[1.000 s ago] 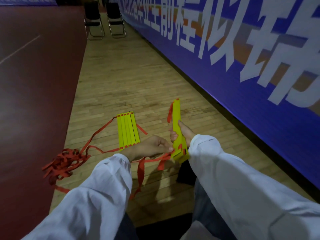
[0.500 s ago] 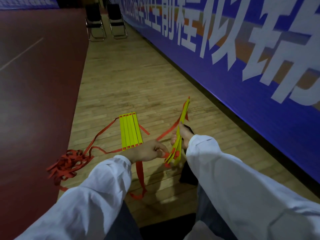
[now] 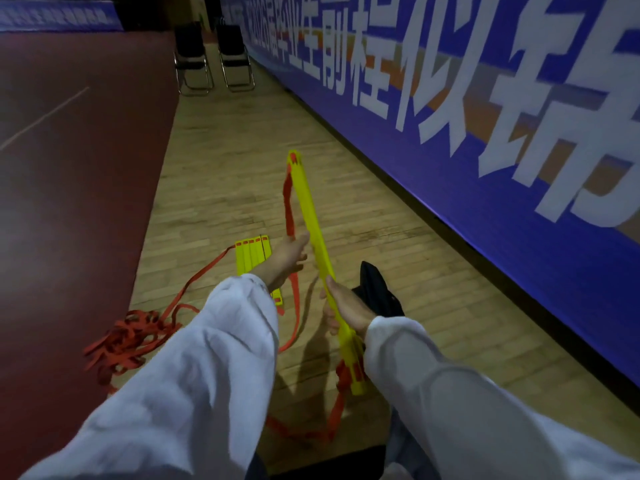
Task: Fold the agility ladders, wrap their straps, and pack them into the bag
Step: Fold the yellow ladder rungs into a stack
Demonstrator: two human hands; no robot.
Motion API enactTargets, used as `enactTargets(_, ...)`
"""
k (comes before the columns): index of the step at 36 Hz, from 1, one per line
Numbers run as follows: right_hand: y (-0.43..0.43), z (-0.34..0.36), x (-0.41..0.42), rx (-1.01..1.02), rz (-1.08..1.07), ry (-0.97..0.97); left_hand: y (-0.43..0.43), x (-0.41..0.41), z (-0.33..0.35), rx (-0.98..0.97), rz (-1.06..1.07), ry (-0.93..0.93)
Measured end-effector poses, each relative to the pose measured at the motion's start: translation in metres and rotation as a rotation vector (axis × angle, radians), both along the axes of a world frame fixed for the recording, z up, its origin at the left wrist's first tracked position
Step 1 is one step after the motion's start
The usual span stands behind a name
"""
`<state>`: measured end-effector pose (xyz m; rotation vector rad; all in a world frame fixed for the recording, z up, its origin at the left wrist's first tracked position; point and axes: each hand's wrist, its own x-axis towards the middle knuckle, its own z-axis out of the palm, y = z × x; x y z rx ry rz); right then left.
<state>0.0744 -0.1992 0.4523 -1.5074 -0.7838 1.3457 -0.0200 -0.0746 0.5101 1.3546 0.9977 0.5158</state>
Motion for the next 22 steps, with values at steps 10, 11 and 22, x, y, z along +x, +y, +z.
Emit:
enactTargets(10,-0.014,-0.011,-0.003,0.053,0.152,-0.212,0.042,-0.041,0.023,-0.157,0.069,-0.270)
enactTargets(11,-0.014,-0.012,-0.001,0.054,0.159,-0.222,0.043,-0.045,0.023,-0.143,0.073,-0.263)
enactTargets(22,0.006,0.003,0.011,-0.006,0.197,-0.233,0.016,-0.037,0.023,-0.010,0.105,-0.275)
